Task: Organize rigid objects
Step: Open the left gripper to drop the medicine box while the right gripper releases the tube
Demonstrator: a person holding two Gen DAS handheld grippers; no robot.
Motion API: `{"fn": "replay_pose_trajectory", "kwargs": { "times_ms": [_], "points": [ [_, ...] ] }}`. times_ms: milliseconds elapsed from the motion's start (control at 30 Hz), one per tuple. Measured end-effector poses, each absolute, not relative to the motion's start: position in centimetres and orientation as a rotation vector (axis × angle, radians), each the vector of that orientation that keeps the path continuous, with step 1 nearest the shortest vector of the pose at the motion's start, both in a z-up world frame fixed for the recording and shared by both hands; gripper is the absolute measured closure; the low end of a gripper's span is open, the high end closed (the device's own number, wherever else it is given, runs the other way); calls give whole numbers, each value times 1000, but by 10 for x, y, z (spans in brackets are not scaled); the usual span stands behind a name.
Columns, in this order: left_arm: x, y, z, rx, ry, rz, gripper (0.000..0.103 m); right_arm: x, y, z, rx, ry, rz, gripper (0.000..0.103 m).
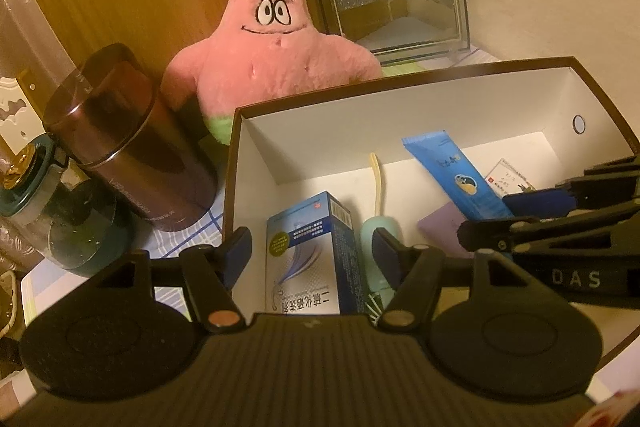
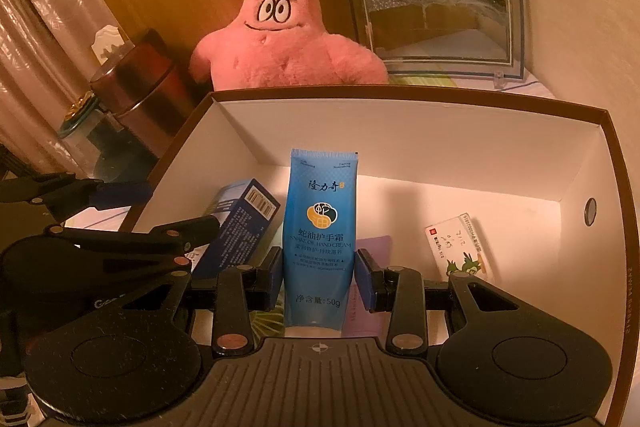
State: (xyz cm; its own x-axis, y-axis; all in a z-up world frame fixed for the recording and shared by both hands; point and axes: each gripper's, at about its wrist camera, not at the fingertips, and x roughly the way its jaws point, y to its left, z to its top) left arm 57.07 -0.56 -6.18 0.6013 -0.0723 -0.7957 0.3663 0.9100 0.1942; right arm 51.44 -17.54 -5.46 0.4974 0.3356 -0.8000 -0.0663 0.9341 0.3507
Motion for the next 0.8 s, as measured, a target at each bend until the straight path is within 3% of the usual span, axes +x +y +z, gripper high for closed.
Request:
{"fn": "replay_pose_trajectory", "kwargs": {
  "times_ms": [367, 500, 800],
  "points": [
    [564, -4, -54, 340, 882, -259, 38, 516, -178, -47, 318, 964, 235, 63],
    [561, -2, -49, 331, 875, -256, 38, 514, -181, -43, 319, 951, 209, 47],
    [556, -3, -44, 333, 868, -258, 38, 506, -184, -42, 311, 959, 212, 45]
  ]
}}
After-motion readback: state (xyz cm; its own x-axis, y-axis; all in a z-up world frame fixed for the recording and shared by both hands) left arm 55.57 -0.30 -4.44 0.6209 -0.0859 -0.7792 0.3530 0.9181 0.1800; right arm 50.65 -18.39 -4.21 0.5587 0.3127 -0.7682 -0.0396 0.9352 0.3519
